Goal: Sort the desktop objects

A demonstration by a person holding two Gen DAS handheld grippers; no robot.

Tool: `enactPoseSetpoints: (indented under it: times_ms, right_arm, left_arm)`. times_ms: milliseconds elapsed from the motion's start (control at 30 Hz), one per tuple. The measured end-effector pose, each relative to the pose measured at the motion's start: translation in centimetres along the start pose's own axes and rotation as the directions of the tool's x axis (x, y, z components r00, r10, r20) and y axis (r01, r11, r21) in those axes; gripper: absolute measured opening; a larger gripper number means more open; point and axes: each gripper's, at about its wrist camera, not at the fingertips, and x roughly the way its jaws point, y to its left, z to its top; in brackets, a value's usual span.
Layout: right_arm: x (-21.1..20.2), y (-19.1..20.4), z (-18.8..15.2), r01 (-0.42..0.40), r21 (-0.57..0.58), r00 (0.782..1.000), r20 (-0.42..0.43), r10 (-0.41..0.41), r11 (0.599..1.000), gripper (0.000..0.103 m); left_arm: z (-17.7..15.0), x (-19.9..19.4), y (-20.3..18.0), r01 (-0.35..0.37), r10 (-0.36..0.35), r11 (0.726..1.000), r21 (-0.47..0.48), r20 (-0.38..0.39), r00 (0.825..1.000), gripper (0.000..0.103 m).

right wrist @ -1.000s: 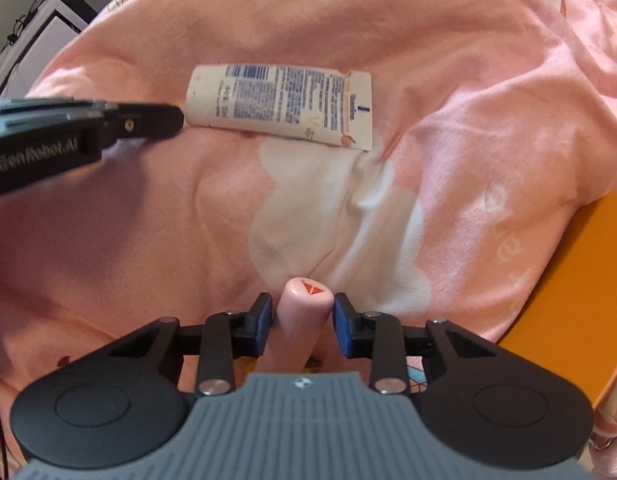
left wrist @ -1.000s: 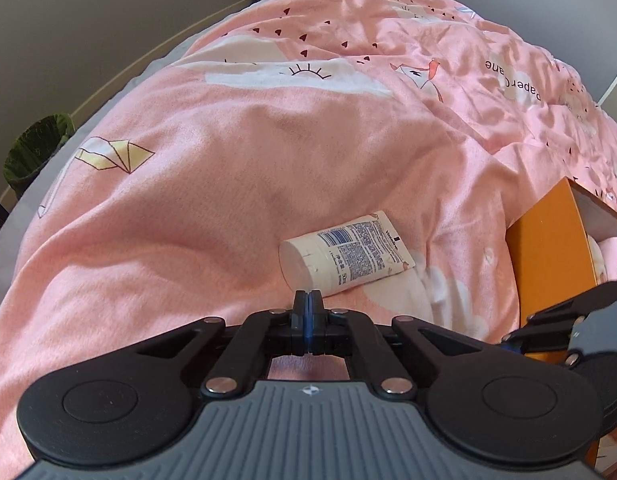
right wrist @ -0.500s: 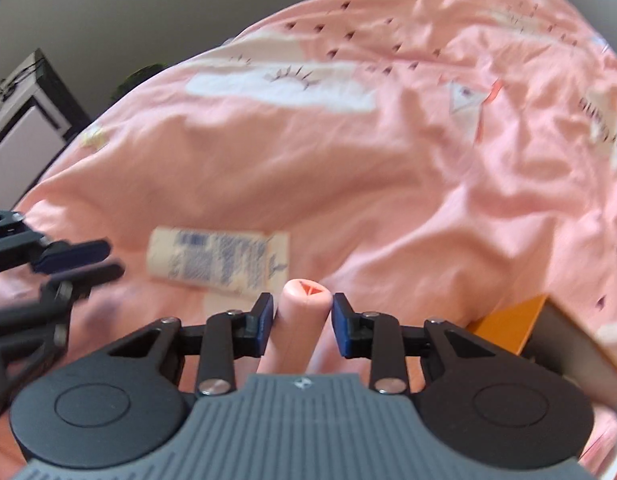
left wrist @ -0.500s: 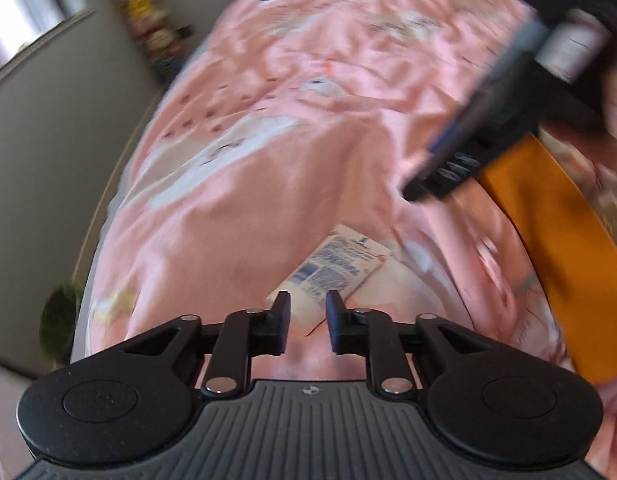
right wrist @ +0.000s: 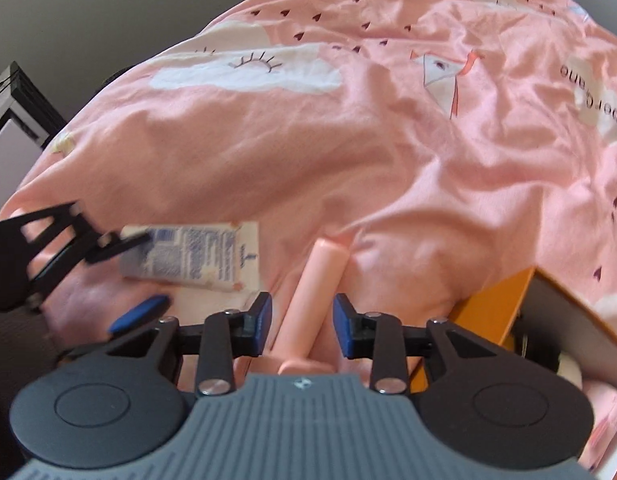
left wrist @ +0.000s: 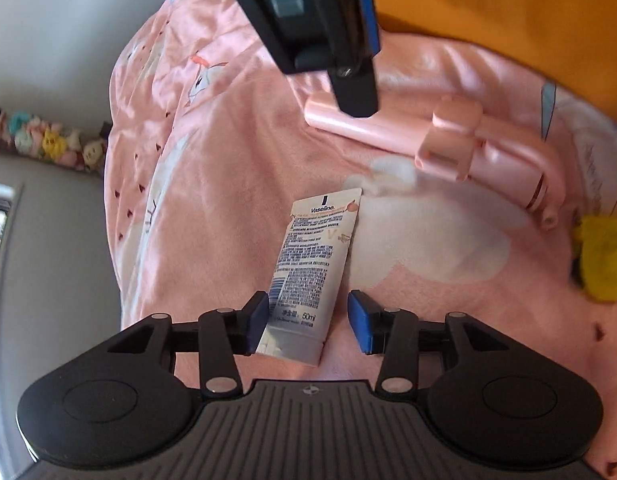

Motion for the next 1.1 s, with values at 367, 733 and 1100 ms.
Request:
enactPoseSetpoints:
  times_ms: [367,733,1100]
  right_arm:
    - [2.9,1.6,-2.4,0.007,0.044,0.994,-0.109,-0.002,0.999,0.045]
    - [4.9,3.8,-2.7,0.085,0.029,0.992,-0.092,-0.082,0.996,0.068]
    - [2.1,1.9,-3.3,0.058,0.105,0.995,-0.092,-0.048,0.993,0.015]
  left_arm:
    - [0.3,1.5,0.2,-0.043,0.043,0.999,0.004,-0.012,0.999,0.047]
    - [-1.9,-0.2,8.0,0.230,-0.243,0.837,-0.497,0.039,0.969,0.046]
    - [-4.3,-1.4,10.5,0.281,-0.300,0.718,-0.637,0.081,0.950,0.046]
